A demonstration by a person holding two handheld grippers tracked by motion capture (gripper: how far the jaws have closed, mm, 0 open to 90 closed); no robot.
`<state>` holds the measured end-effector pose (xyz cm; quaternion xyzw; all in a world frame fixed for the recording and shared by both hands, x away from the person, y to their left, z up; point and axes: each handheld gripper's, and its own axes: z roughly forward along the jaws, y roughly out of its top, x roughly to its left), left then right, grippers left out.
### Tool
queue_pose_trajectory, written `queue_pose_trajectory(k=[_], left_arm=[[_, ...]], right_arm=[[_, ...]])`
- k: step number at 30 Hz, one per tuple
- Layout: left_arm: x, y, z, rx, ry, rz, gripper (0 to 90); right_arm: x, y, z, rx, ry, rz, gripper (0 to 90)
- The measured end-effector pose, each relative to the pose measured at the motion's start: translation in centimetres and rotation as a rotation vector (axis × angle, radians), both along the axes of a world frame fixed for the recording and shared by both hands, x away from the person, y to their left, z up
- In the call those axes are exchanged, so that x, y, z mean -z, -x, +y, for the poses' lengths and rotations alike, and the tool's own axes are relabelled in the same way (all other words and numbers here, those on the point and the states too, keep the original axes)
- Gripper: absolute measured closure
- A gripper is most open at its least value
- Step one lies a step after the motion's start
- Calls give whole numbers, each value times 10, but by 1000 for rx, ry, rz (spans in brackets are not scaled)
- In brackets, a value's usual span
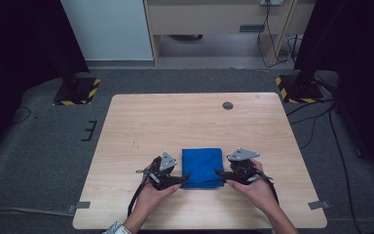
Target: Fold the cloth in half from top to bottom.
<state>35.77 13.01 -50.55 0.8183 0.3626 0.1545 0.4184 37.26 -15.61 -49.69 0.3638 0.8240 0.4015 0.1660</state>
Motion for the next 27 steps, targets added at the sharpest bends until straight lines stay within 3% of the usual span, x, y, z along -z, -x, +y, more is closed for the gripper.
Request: queue_pose_trajectory(k=[12, 16, 27], left_arm=[[-4, 0, 13, -15, 10, 3, 112], [-5, 1, 19, -23, 0, -4, 77], [-12, 4, 34, -39, 27, -2, 66]], right_arm=[[-12, -2, -9, 36, -43, -42, 115], [-15, -3, -18, 45, -53, -43, 103], [-20, 0, -48, 87, -71, -49, 90]])
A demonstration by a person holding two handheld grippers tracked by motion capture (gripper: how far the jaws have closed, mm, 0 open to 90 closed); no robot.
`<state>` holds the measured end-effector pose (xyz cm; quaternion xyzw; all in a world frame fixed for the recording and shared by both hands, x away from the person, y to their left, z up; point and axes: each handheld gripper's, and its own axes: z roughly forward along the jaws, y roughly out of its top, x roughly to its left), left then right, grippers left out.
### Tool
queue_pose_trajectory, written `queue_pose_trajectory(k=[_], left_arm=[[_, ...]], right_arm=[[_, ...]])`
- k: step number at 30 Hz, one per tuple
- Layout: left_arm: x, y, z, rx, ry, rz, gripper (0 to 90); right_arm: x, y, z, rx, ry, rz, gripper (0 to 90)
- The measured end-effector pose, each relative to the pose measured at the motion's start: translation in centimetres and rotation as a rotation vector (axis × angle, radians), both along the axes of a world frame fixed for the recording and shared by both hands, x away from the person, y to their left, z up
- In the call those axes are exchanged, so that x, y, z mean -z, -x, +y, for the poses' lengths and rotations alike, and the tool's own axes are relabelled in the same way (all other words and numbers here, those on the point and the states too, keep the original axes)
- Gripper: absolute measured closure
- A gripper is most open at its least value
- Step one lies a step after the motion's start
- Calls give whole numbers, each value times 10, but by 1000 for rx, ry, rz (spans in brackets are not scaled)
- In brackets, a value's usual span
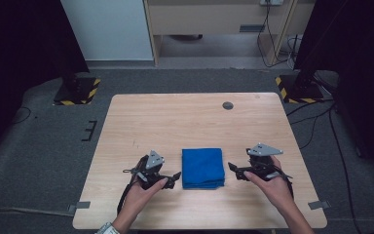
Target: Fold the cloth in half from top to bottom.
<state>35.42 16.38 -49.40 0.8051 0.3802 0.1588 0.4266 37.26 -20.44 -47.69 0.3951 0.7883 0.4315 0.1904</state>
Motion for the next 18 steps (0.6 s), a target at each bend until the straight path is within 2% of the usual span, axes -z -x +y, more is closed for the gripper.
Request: queue_pose_trajectory(k=[5, 11, 18], left_arm=[[-2, 1, 14, -12, 5, 9, 62], [2, -3, 35, -53, -15, 41, 61], [8, -15, 60, -85, -93, 72, 62]], right_arm=[[0, 2, -19, 34, -5, -2, 85], [3, 2, -39, 82, -2, 17, 85], [15, -6, -56, 112, -1, 65, 85]])
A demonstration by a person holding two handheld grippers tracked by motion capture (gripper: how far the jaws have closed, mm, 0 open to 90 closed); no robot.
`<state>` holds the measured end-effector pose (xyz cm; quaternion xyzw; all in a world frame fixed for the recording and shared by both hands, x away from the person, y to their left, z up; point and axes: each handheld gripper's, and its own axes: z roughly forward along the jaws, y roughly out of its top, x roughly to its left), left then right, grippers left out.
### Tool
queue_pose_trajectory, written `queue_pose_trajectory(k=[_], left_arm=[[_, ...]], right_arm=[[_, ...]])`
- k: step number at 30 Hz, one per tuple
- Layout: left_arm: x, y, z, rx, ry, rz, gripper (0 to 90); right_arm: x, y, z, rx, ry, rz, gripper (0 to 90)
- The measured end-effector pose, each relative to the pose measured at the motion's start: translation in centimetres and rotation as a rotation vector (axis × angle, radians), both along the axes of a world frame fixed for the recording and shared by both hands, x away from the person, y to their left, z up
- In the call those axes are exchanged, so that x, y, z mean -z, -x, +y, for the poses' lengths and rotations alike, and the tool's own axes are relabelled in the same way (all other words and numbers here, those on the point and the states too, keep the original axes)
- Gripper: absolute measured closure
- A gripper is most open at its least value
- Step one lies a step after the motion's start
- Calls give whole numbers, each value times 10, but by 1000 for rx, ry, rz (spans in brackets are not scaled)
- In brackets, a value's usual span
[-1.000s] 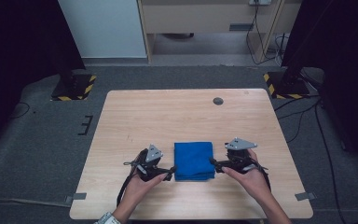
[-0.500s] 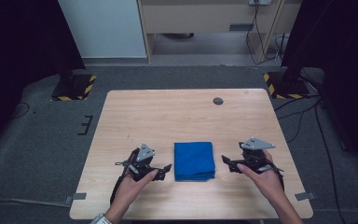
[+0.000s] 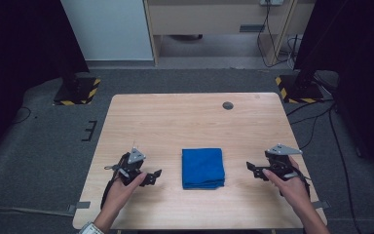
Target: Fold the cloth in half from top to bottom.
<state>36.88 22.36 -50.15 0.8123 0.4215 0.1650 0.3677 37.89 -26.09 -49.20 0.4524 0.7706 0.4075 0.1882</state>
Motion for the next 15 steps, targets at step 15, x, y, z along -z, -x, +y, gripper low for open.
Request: queue_pose_trajectory(k=[15], left_arm=[[7, -50, 37, -127, 9, 30, 71]], right_arm=[[20, -63, 0, 89, 44, 78, 105]])
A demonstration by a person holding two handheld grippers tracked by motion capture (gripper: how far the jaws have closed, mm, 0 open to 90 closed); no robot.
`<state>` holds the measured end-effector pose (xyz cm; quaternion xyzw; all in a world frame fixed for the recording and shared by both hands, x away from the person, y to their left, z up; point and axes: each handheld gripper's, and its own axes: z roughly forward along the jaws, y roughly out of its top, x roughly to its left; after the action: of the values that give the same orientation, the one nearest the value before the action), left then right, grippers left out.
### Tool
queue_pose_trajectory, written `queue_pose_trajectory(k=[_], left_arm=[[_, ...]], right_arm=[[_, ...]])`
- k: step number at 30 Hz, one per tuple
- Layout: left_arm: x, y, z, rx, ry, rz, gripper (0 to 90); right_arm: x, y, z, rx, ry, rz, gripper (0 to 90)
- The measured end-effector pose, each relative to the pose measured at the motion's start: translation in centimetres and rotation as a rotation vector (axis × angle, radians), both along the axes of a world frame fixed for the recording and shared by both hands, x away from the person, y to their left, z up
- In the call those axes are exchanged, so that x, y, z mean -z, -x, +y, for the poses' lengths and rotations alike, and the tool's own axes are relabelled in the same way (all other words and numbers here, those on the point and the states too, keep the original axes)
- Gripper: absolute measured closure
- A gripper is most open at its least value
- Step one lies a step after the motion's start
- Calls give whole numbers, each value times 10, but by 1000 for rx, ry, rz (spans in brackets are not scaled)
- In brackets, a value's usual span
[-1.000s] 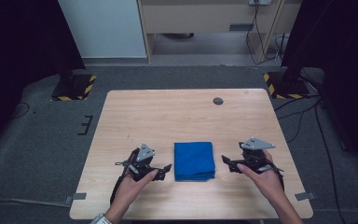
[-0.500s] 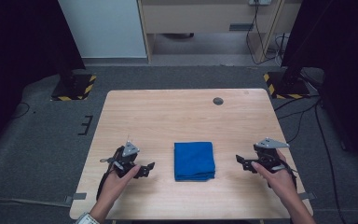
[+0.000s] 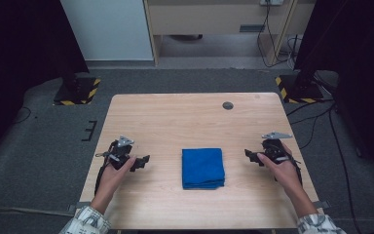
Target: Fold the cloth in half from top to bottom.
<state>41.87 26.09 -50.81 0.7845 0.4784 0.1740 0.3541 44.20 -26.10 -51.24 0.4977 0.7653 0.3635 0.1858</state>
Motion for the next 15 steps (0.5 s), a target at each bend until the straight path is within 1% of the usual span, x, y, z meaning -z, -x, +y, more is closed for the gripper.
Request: queue_pose_trajectory(k=[5, 7, 8, 11, 13, 15], left_arm=[[4, -18, -7, 23, -27, 31, 71], [6, -25, -11, 28, -44, 40, 71], [7, -27, -12, 30, -47, 43, 71], [7, -36, -15, 20, -54, 39, 70], [8, -42, -16, 5, -64, 33, 69], [11, -47, -17, -3, -56, 43, 69]], right_arm=[[2, -22, 8, 12, 8, 27, 109], [4, -30, 12, 7, 1, 53, 107], [6, -34, 13, 11, 5, 61, 108], [6, -43, 15, 31, 30, 54, 111], [6, -49, 13, 53, 18, 50, 112], [8, -53, 10, 75, 2, 58, 110]])
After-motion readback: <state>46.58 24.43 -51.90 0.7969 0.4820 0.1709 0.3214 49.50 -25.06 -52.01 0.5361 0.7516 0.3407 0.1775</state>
